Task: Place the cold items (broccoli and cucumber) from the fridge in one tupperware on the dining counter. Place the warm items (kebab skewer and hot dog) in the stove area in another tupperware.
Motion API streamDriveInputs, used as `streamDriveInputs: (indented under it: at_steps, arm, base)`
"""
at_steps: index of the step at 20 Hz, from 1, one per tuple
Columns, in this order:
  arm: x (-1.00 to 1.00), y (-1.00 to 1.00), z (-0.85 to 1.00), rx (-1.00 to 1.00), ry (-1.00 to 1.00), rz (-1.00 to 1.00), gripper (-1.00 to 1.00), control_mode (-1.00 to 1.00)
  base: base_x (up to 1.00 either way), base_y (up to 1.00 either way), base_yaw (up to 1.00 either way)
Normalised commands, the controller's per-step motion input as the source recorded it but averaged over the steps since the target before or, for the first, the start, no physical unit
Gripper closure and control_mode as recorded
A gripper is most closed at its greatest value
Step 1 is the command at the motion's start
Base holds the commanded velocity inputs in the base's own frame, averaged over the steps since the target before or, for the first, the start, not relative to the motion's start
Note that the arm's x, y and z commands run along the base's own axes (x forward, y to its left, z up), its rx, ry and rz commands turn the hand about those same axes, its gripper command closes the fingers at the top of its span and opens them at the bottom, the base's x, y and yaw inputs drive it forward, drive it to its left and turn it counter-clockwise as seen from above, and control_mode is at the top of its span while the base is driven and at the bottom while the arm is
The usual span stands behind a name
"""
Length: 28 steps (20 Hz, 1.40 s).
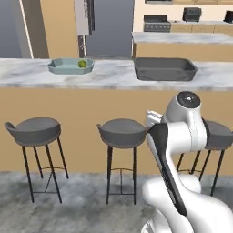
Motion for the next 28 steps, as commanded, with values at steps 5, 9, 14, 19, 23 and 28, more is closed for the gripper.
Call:
streamDriveInputs:
  at_steps: [5,9,14,19,23,28]
  arm:
    - [0.0,0.0,0.0,0.0,0.0,0.0,1.0,1.0]
    - [0.0,0.0,0.0,0.0,0.0,0.0,1.0,1.0]
    - [0.0,0.0,0.0,0.0,0.0,0.0,1.0,1.0]
    - [0.0,0.0,0.0,0.0,0.0,0.0,1.0,1.0]
    - [0.0,0.0,0.0,0.0,0.0,0.0,1.0,1.0]
    - [0.0,0.0,0.0,0.0,0.0,0.0,1.0,1.0]
  base:
    - [0.58,0.8,-0.16]
    - [0.67,0.38,-0.12]
    - [0.64,0.18,-0.1]
    - [0.53,0.51,-0.09]
    - [0.55,0.77,-0.1]
    - [0.65,0.48,-0.06]
